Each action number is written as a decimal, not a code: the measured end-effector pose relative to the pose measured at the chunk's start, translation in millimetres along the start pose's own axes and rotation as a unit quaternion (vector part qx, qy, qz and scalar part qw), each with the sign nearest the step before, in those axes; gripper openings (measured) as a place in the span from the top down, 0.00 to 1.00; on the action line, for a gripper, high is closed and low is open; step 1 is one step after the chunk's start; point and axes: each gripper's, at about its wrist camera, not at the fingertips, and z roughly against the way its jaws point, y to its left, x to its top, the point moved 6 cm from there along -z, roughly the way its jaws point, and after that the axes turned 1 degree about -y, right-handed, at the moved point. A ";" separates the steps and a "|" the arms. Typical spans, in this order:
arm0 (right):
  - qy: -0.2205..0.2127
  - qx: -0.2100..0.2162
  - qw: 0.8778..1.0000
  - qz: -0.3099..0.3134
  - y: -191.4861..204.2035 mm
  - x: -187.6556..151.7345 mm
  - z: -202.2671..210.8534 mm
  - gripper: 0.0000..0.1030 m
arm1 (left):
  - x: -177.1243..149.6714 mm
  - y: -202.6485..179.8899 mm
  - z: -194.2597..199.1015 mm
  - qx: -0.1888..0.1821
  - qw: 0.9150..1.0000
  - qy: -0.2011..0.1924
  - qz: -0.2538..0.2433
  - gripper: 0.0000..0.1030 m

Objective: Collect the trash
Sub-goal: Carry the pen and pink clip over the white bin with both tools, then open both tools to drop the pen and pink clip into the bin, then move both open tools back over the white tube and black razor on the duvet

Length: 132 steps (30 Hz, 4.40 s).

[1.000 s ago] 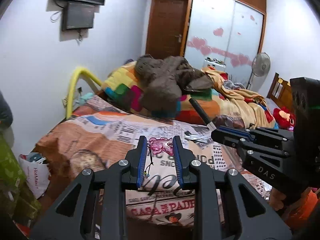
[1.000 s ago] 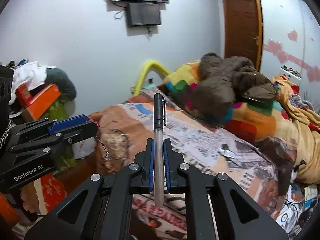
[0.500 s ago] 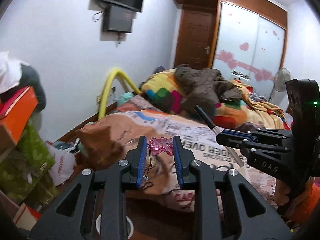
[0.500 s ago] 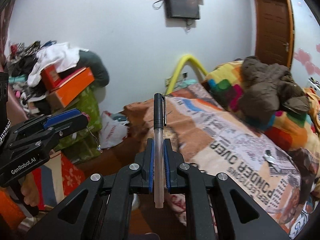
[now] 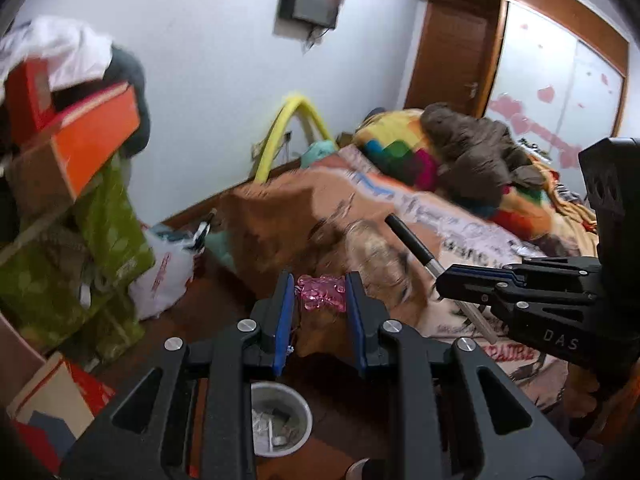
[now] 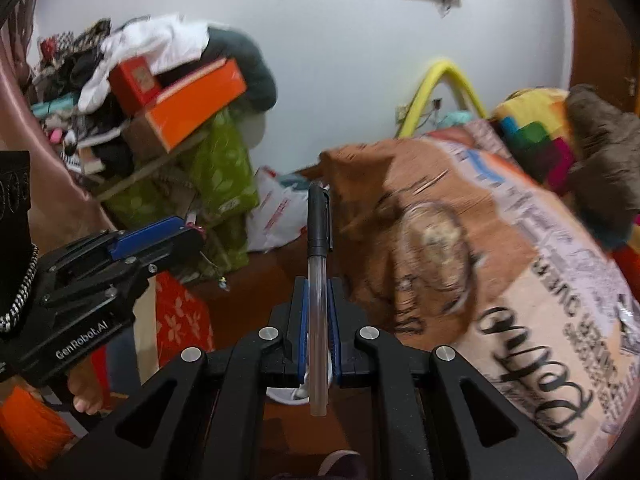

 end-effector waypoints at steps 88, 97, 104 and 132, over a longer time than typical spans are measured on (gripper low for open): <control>0.000 -0.102 0.995 -0.009 -106.9 -59.6 80.3 0.71 | -20.0 -103.0 -43.0 0.002 0.995 0.101 -0.001 0.54; -0.038 -0.181 0.980 -0.068 -201.4 -81.9 144.9 0.71 | 5.4 -210.3 -60.2 -0.048 0.992 0.093 -0.074 0.49; -0.034 -0.229 0.965 -0.121 -284.4 -106.1 174.4 0.71 | 12.6 -291.2 -96.1 -0.103 0.983 0.110 -0.101 0.49; 0.078 -0.234 0.965 -0.090 -459.5 -103.5 65.5 0.71 | -32.1 -390.1 -254.3 -0.155 0.963 0.165 -0.148 0.49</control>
